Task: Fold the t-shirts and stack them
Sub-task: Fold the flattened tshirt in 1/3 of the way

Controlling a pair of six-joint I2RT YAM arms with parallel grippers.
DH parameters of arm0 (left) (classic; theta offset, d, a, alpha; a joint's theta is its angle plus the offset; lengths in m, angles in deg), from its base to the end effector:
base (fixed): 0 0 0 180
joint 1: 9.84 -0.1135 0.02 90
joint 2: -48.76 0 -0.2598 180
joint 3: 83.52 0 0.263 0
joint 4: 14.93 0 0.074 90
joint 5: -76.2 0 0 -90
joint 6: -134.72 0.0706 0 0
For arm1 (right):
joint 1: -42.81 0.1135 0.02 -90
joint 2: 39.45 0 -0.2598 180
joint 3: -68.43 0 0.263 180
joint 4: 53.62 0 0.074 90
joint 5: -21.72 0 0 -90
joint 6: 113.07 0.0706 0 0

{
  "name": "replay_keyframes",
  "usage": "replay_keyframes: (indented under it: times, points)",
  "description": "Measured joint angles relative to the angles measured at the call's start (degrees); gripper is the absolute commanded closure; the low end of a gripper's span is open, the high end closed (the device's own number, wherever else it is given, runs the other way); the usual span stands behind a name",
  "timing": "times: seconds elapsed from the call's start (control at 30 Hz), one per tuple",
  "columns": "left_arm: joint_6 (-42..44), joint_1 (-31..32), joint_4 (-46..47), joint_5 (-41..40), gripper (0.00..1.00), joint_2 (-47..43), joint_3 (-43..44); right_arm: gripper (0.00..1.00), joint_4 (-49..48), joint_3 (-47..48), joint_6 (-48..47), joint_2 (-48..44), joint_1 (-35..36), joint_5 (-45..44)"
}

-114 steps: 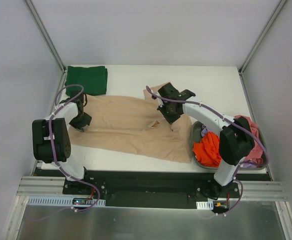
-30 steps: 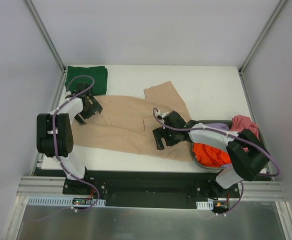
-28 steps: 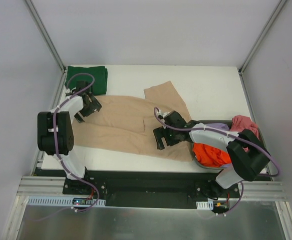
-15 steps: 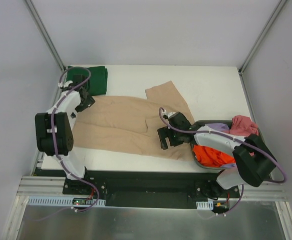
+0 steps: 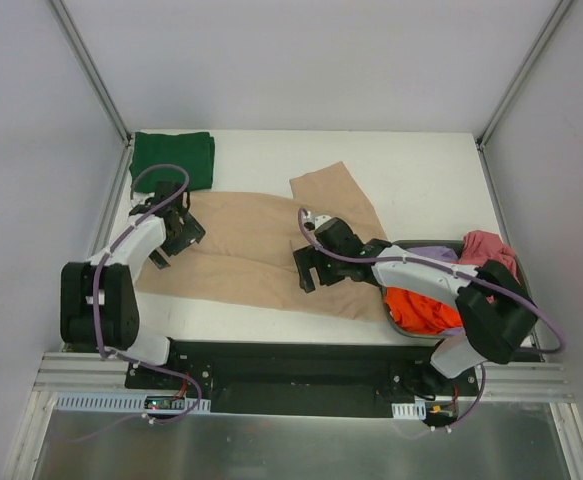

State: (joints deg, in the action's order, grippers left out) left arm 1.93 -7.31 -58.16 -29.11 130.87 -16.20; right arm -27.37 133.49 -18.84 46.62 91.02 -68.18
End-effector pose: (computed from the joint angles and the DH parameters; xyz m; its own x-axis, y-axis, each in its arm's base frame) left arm 0.3144 0.0048 0.1832 -0.5559 -0.6313 -0.5408 -0.6469 0.7371 -0.1954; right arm 0.2304 0.2579 0.1722 -0.5432 -0.4970 -0.6767 -0.7082 0.7041 0.0513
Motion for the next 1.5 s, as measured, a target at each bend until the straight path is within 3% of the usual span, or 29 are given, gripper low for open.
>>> replay_keyframes:
  times: [0.17,0.3,0.53,0.73,1.5]
  points:
    - [-0.13,0.0,-0.83,3.32,0.01,8.26,0.0,0.04,-0.09,0.0,1.51,6.05,0.52,0.83]
    - [-1.33,-0.7,-2.23,2.14,0.01,9.35,-1.16,0.04,-0.28,-0.2,1.49,6.49,1.79,0.66]
    - [-5.49,-5.49,-2.29,1.64,0.01,1.2,-10.34,0.04,0.2,-1.22,1.14,5.31,5.03,0.81]
    - [-7.17,-5.64,-3.28,1.4,0.01,-3.93,-14.56,0.04,1.92,-3.3,1.55,2.34,7.32,1.03]
    - [-13.07,-5.64,-11.58,-4.74,0.01,-9.9,-17.53,0.04,2.73,-6.58,4.04,-0.63,10.23,2.6]
